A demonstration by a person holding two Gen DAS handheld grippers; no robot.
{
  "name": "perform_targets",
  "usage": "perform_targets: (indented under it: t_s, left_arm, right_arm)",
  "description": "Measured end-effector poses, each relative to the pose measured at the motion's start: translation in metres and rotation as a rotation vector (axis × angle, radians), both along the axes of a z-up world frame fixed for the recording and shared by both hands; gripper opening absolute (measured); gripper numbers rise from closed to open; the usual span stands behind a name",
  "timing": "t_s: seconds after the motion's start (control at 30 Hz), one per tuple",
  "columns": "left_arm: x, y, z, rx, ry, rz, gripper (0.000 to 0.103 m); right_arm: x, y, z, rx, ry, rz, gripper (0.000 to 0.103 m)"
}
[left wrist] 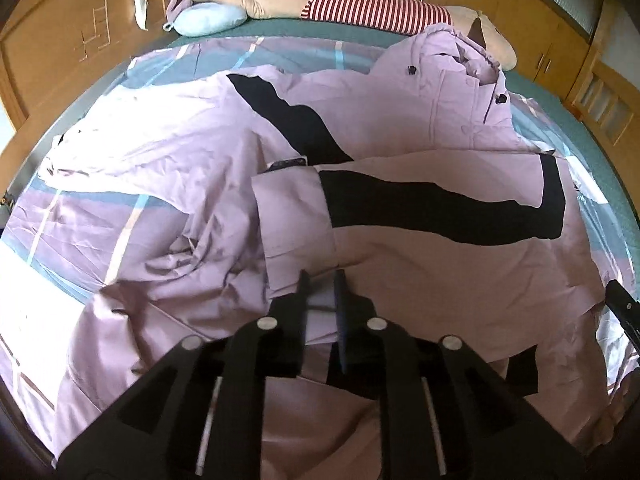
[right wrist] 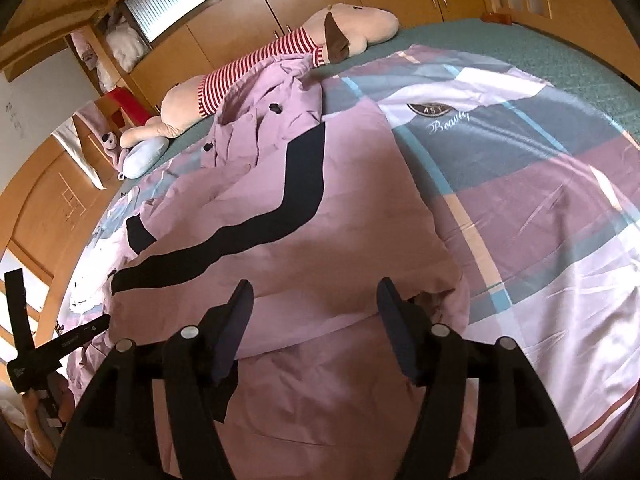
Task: Fold large clothes
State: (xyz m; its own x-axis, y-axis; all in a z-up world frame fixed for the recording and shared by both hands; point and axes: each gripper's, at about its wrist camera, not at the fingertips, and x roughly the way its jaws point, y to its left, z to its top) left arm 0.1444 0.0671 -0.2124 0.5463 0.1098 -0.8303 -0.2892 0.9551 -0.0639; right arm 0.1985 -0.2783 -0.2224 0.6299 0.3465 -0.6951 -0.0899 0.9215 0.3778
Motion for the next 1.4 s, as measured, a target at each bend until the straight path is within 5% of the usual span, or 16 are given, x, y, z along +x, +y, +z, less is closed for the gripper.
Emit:
perform_targets:
  t_s: [0.4,0.47,0.53,0.6,0.67,0.87,0.93,1.03,1.17,1.4]
  left_arm:
    - [0.003,-0.014,-0.003,0.054,-0.004,-0.035,0.0]
    - [0.002,-0.015,-0.001,0.066,0.016,-0.027,0.009]
    - [-0.001,-0.016,0.002,0.122,0.026,-0.004,0.052]
    - [-0.005,-0.016,0.007,0.084,-0.002,-0.031,0.073]
    - [-0.006,-0.018,0.009,0.042,-0.005,-0.065,0.073]
    - [-0.007,-0.039,0.004,0.136,-0.003,-0.118,0.071]
    - [-0.005,-0.044,-0.002,0.169,0.019,-0.128,0.055]
    - [-0.004,-0.047,-0.007,0.168,0.047,-0.146,0.047]
    - [-0.006,-0.047,-0.006,0.158,0.074,-0.17,0.05]
    - [-0.015,-0.051,-0.019,0.12,0.202,-0.314,0.069]
  right_arm:
    - [-0.003,0.007,0.001,-0.005,-0.002,0.021,0.07]
    - [-0.002,0.009,-0.001,-0.007,0.003,0.027,0.071]
    - [-0.002,0.011,-0.002,-0.014,0.008,0.032,0.072]
    - [-0.002,0.013,-0.004,-0.016,0.011,0.035,0.073]
    - [-0.001,0.014,-0.006,-0.016,0.02,0.041,0.073]
    - [-0.003,0.019,-0.008,-0.028,0.025,0.05,0.073]
    - [-0.004,0.021,-0.009,-0.035,0.026,0.056,0.073]
    - [-0.004,0.023,-0.01,-0.04,0.028,0.061,0.074]
    - [-0.003,0.024,-0.012,-0.043,0.038,0.064,0.074]
    - [-0.002,0.025,-0.018,-0.043,0.061,0.061,0.074]
